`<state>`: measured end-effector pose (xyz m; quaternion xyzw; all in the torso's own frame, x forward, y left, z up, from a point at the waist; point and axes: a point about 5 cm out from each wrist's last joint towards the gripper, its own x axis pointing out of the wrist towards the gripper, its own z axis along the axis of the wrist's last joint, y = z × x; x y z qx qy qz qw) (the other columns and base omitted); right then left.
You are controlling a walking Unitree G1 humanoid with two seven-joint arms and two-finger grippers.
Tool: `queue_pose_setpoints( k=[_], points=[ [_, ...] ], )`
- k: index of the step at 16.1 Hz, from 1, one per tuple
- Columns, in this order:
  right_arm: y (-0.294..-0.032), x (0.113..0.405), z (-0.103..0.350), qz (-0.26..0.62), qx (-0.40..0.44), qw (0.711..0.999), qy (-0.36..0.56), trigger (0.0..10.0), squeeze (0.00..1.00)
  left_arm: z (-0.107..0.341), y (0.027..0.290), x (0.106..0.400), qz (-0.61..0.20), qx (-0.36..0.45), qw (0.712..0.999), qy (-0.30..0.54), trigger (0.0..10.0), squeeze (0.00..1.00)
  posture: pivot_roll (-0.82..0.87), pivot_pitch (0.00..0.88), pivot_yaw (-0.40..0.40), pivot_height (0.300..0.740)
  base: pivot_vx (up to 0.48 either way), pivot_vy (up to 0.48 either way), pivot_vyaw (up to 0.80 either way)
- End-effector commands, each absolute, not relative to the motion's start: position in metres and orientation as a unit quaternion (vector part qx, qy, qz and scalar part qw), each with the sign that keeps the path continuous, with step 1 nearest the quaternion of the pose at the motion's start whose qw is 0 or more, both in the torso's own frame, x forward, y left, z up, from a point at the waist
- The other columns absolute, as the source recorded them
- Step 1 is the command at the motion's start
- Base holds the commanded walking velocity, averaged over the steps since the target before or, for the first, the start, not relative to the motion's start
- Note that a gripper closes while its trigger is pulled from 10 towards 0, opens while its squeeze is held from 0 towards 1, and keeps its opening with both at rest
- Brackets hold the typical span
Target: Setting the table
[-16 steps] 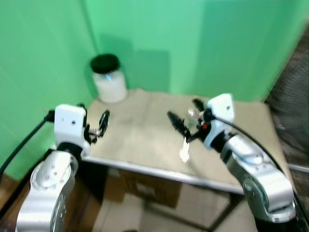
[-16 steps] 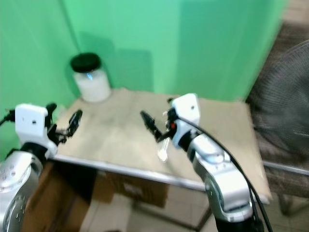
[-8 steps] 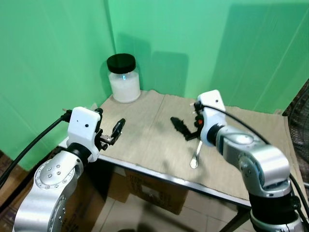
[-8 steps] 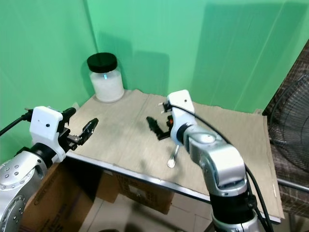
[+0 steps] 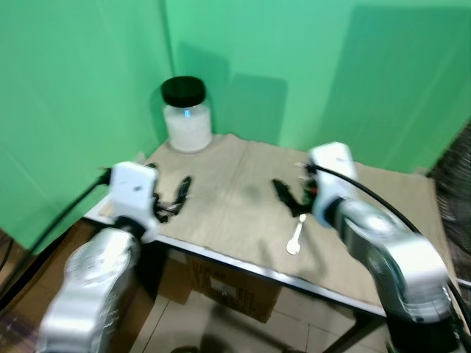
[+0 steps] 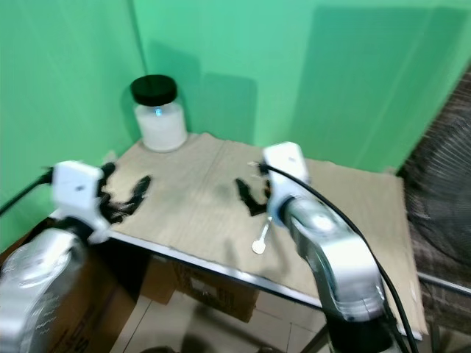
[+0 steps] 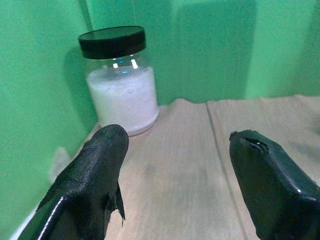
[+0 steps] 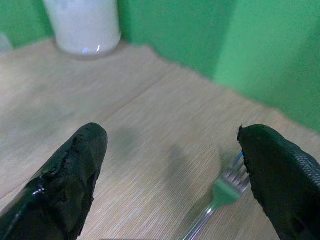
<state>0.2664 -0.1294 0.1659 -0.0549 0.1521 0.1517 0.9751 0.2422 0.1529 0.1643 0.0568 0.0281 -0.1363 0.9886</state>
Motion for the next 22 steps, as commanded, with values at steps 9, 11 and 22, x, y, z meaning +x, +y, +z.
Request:
queue_pose_setpoints(
  k=[9,11,22],
  points=[
    [-0.158,0.225,0.179,0.112,-0.020,0.992,0.054,10.0,1.00,0.156,0.140,0.253,-0.119,0.028,0.993,0.008,10.0,0.10,-0.09,0.000,0.032,0.740,0.000,-0.320,-0.14],
    [-0.154,0.227,0.181,0.129,-0.016,0.990,0.048,10.0,1.00,0.158,0.140,0.254,-0.116,0.027,0.993,0.004,10.0,0.10,-0.09,0.000,0.027,0.740,0.000,-0.480,-0.80],
    [-0.147,0.241,0.185,0.261,-0.055,0.960,0.080,10.0,1.00,0.130,0.177,0.295,-0.050,0.089,0.986,0.132,10.0,1.00,-0.09,0.000,0.011,0.740,0.000,-0.131,0.00]
  ],
)
